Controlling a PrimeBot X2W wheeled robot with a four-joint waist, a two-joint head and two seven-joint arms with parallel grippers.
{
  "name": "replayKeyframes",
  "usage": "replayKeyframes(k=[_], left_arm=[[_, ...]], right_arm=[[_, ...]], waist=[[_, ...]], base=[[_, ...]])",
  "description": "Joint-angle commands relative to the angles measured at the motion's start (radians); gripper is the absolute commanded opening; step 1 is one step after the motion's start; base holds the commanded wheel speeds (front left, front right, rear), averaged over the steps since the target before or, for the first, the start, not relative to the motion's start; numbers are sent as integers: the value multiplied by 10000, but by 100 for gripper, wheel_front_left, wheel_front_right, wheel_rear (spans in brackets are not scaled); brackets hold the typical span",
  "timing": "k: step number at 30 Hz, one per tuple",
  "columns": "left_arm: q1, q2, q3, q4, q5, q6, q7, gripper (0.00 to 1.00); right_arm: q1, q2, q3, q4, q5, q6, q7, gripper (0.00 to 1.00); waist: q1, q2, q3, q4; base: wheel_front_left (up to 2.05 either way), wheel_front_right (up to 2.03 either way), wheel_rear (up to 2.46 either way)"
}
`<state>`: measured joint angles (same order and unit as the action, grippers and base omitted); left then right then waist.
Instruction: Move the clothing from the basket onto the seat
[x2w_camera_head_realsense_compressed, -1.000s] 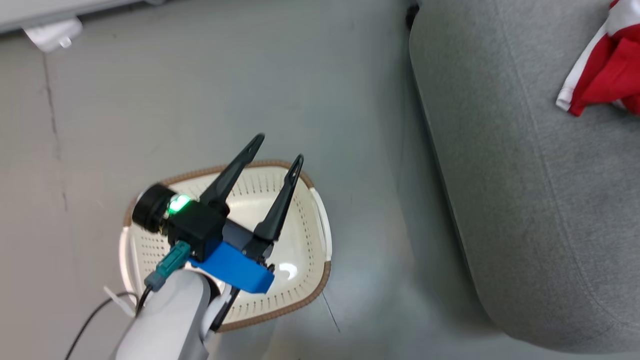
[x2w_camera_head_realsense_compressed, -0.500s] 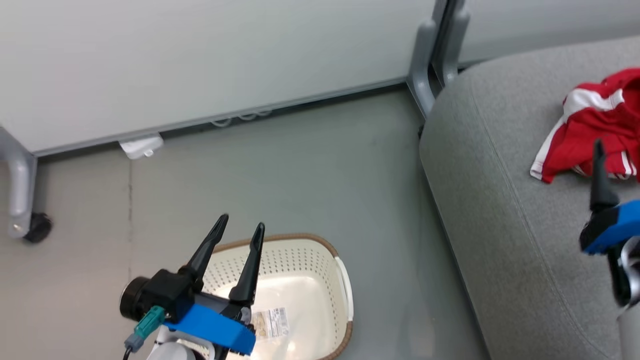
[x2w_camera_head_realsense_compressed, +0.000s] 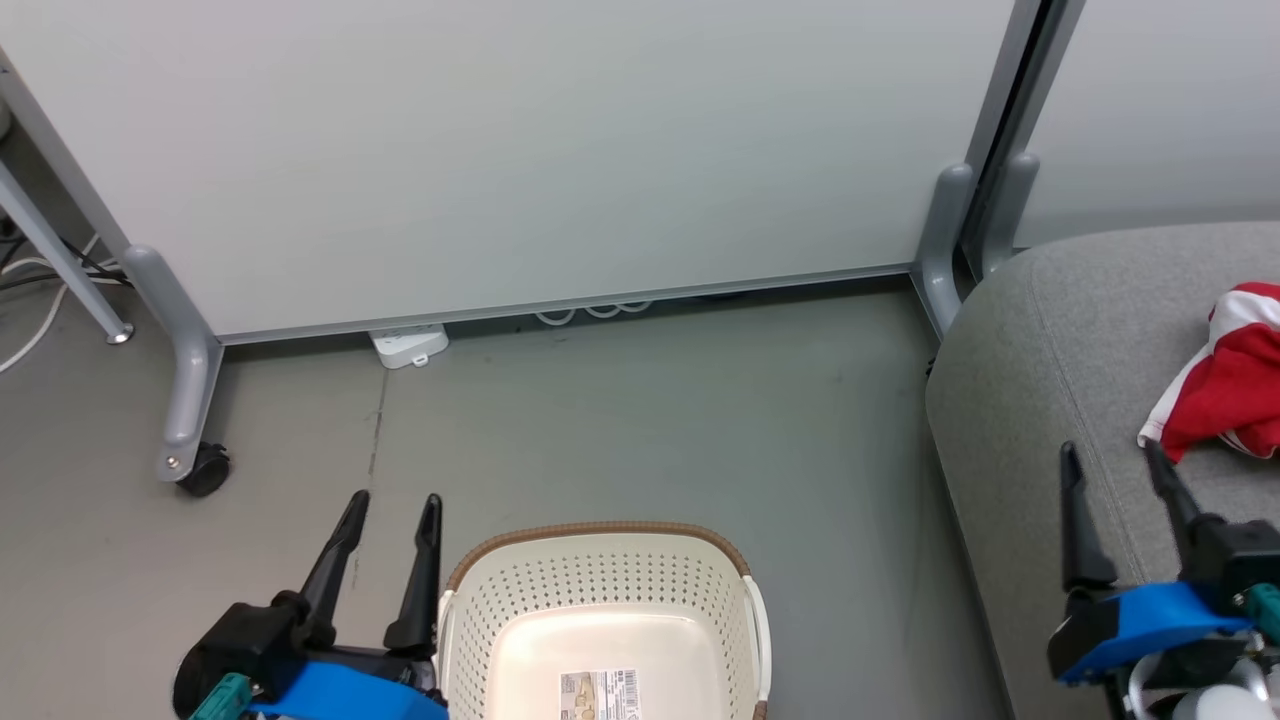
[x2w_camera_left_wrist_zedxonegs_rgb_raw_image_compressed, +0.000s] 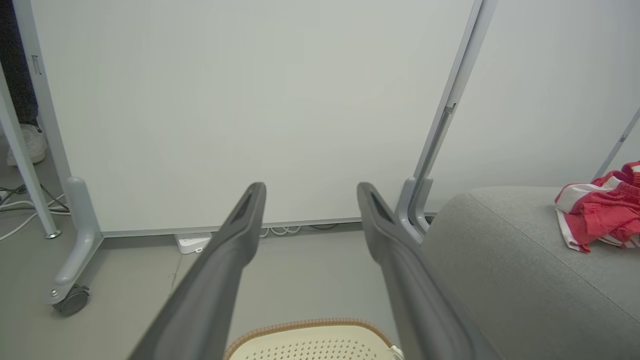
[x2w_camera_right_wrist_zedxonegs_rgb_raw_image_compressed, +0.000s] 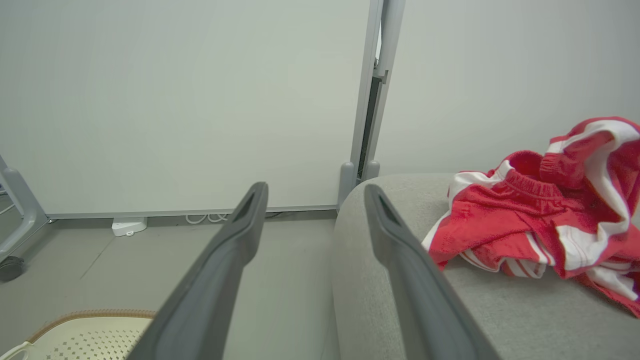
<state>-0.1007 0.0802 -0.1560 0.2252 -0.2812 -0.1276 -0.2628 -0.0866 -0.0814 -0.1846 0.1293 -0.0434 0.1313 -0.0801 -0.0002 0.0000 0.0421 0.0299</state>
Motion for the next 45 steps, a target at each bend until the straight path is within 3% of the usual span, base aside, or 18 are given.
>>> replayKeyframes(k=[1,13,38,39,45], left_arm=[[129,28,96,28,-44,-44,-30,100],[387,58,800,576,-69,-44,-30,100],[287,69,651,907,-87,-44,-30,100],[273,26,637,890,-144,0,0,0],[536,-91,566,1353,-229,4,47,0]], right_arm=[[167,69,70,-75,1,-11,-25,100],[812,323,936,-489,284,-11,60,100],[811,326,1171,-220,701,-11,116,100],[687,292,1150,-226,669,0,146,0],[790,307,1128,347,752,2,213,0]], waist=[[2,0,-87,88],[2,0,-278,140],[2,0,-216,61],[2,0,-216,60],[2,0,-215,57]], base=[[0,0,0],[0,0,0],[0,0,0],[0,0,0],[0,0,0]])
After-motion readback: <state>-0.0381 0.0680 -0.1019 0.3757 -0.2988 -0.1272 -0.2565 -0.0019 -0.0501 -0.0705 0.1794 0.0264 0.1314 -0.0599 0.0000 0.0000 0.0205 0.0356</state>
